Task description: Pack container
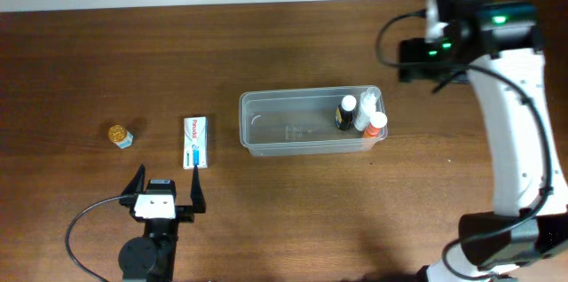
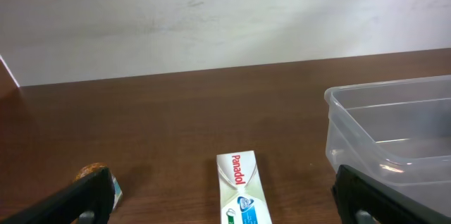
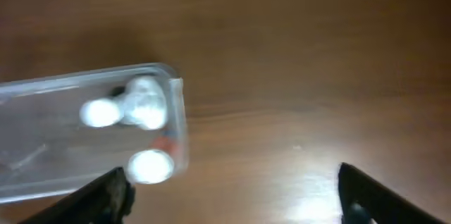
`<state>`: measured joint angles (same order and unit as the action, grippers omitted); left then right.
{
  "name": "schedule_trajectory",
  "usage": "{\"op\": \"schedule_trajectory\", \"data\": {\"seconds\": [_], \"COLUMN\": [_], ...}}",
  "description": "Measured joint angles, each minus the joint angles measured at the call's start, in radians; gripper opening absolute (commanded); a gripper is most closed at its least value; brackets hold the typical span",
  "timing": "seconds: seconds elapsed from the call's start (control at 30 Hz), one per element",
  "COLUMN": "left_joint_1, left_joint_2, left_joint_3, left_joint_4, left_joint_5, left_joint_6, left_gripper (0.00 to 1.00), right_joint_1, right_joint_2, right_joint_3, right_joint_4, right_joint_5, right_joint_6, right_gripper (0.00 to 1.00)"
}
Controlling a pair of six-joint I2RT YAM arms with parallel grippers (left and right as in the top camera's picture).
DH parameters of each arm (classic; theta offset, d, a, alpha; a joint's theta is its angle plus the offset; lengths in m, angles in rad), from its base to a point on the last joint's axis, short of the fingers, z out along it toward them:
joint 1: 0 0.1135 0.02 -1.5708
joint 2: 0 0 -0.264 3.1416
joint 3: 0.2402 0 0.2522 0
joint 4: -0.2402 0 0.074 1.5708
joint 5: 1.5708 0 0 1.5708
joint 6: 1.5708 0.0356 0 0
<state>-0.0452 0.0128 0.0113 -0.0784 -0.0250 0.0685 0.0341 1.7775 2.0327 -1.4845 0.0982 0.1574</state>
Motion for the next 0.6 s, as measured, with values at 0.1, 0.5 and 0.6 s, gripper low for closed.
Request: {"op": "schedule_trajectory", "data": {"seconds": [0.1,0.5,0.6], "left_joint_1": [0.0,0.0,0.0], "left_joint_2": [0.0,0.0,0.0], "left_joint_3": [0.0,0.0,0.0], "left_joint_4": [0.0,0.0,0.0], "left_joint_5": [0.0,0.0,0.0], "left_joint_6": [0.0,0.0,0.0], "left_gripper": [0.99,0.99,0.99], "right_joint_1": [-0.092,-0.357,-0.383], "right_joint_2": [0.0,0.0,0.0], "right_joint_3": [0.0,-0.018,-0.027], "right_joint_4": [-0.01,0.014,0.032], "right_joint_5": [0.011,0.018,0.018], "right_joint_6": [0.003,0.058,0.074], "right_gripper": [0.99,0.98,0.98]}}
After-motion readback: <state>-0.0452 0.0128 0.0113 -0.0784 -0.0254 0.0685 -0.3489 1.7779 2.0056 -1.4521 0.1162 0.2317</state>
